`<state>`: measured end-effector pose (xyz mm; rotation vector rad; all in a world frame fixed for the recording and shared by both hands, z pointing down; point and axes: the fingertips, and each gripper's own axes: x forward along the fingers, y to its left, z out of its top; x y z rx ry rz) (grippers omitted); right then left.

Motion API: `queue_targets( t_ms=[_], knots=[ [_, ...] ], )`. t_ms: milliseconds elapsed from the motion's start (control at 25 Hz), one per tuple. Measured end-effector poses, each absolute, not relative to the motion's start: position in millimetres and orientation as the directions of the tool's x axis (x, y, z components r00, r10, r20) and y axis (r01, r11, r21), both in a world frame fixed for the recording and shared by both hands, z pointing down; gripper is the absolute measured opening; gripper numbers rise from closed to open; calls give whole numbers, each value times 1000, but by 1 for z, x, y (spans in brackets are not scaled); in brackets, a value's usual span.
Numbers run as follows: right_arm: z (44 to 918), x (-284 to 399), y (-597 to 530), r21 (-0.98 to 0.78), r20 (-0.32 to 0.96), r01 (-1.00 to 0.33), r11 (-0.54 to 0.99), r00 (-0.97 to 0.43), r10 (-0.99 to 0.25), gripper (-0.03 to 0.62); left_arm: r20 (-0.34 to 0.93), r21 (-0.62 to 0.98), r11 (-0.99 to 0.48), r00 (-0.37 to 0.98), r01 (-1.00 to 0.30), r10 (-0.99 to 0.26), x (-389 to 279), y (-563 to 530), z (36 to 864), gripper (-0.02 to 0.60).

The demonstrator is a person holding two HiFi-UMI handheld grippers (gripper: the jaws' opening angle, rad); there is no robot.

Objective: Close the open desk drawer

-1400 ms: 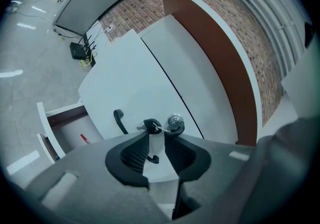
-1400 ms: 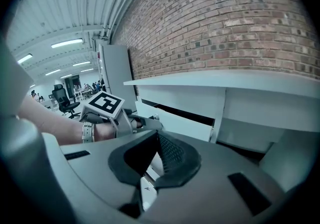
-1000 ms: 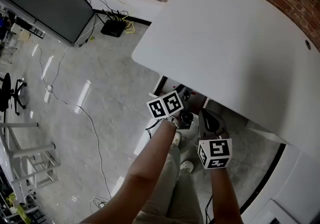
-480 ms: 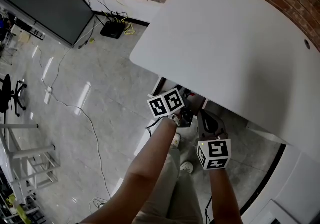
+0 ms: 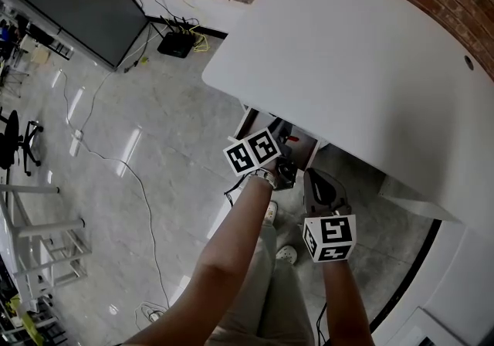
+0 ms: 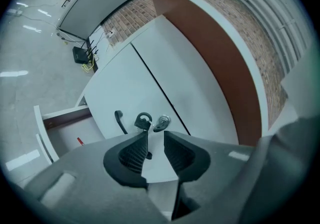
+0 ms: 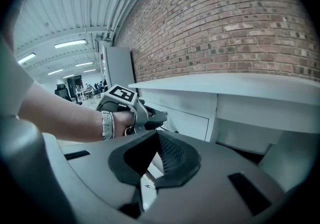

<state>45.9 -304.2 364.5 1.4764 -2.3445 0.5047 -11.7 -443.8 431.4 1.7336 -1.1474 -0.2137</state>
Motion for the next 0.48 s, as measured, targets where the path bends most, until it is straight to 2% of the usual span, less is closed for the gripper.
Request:
queue_targets(
  t_ms=[200, 480],
  knots=[
    [354, 45, -277, -117, 433, -894, 433, -438, -788, 11, 325, 807, -60, 526, -588, -786, -17, -412, 416, 83],
    [312, 47, -256, -77, 385, -871, 486, -476, -791, 11, 309, 665, -244, 558, -705, -770, -10, -361, 363, 73]
  ],
)
